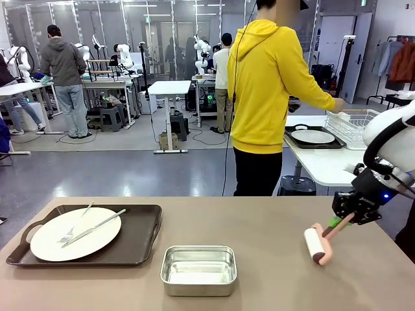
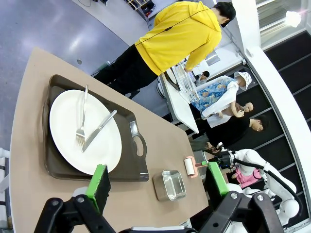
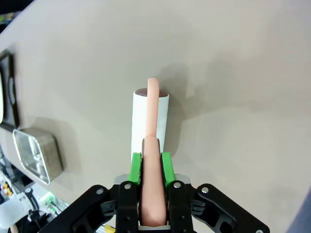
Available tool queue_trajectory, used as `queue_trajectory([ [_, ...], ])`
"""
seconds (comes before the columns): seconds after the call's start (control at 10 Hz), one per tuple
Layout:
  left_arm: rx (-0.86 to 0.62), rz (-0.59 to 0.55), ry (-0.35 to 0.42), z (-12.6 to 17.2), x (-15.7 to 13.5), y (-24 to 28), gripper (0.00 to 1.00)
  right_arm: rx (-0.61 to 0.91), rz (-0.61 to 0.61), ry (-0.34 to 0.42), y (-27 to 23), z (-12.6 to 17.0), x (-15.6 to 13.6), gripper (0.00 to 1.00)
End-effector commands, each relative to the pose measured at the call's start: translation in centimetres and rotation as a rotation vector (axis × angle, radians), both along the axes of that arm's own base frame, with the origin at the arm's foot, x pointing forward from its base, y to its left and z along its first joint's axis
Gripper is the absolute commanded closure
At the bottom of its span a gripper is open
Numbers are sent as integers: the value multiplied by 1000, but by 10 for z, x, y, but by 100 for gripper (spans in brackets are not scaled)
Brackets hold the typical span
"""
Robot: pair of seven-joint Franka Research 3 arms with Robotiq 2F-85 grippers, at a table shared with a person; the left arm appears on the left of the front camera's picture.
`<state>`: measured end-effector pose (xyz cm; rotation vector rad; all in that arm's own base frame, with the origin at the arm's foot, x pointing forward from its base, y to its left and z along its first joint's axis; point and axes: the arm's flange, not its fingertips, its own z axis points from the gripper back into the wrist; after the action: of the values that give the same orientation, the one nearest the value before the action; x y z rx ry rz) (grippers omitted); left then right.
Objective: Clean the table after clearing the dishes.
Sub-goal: When the left (or right) Handle tray is removed, use the left hand (or right hand) to clean the left (or right) side of the table with the Lint Roller.
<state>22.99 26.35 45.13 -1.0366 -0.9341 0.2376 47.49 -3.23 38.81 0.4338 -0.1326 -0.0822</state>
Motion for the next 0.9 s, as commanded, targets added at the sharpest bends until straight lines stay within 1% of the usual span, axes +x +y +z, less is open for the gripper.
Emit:
queue_trajectory([
  [0.0, 2, 0, -11, 1, -2, 1, 0, -177, -39, 48, -5, -11, 1, 80],
  [0.2, 2, 0, -11, 1, -2, 1, 0, -265, -66, 77, -20, -3, 1, 80],
  [0.4, 2, 0, -11, 1, -2, 1, 0, -327, -107, 96, -31, 12, -1, 80],
  [0.5, 2, 0, -11, 1, -2, 1, 0, -360, -121, 90, -33, 22, -3, 80],
  [0.6, 2, 0, -11, 1, -2, 1, 0, -360, -123, 78, -32, 33, -5, 80],
  [0.8, 2, 0, -11, 1, -2, 1, 0, -357, -102, 33, -21, 64, -12, 80],
])
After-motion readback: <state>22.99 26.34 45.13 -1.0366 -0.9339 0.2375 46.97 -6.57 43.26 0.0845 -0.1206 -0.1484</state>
